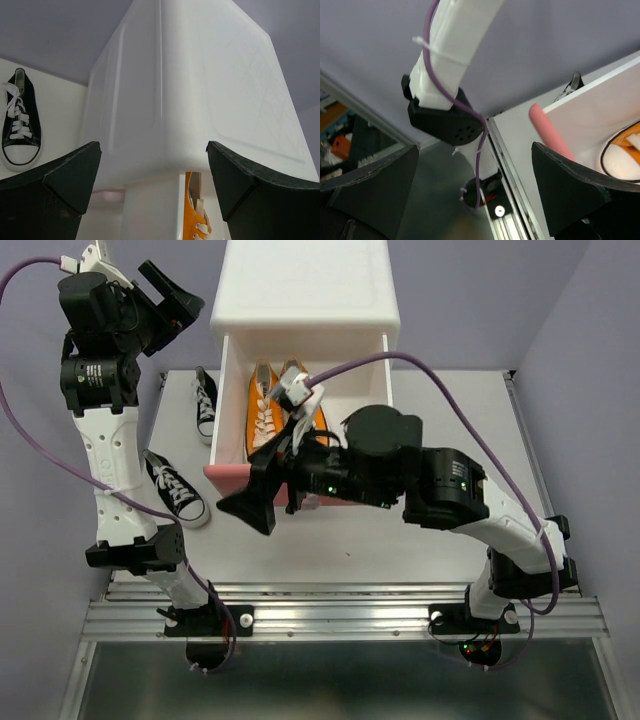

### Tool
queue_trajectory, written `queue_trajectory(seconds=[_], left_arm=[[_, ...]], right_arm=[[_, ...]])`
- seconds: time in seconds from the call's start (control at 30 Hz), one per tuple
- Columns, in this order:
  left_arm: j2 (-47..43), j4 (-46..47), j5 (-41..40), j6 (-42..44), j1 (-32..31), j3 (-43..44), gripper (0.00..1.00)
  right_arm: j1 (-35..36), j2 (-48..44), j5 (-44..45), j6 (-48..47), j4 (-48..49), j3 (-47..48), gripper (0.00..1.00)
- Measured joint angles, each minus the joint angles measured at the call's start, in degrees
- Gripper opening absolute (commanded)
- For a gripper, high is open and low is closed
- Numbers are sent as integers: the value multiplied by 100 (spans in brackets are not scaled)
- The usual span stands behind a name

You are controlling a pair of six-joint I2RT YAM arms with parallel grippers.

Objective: Place and organize the shoes in the shoe cabinet

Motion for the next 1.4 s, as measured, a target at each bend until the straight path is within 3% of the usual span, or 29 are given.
queue_trajectory(seconds=[0.37,0.6,0.93,1.17,1.4], left_arm=[[94,2,-101,210,-330,0,99],[339,63,-175,402,-544,-26,99],[527,415,-428,470,-857,-24,99],[597,553,-632,470,-1010,-52,99],[575,807,-800,446,-1102,-262,99]], right_arm=[[710,229,186,-350,-1091,-52,100],[848,-4,608,-94,-1602,-1375,100],[859,-656,2076,914,-1847,-3012,100],[935,-1049,3644,2118,-2009,-2966,100],[975,-535,4843,3042,-2632,-2269,99]])
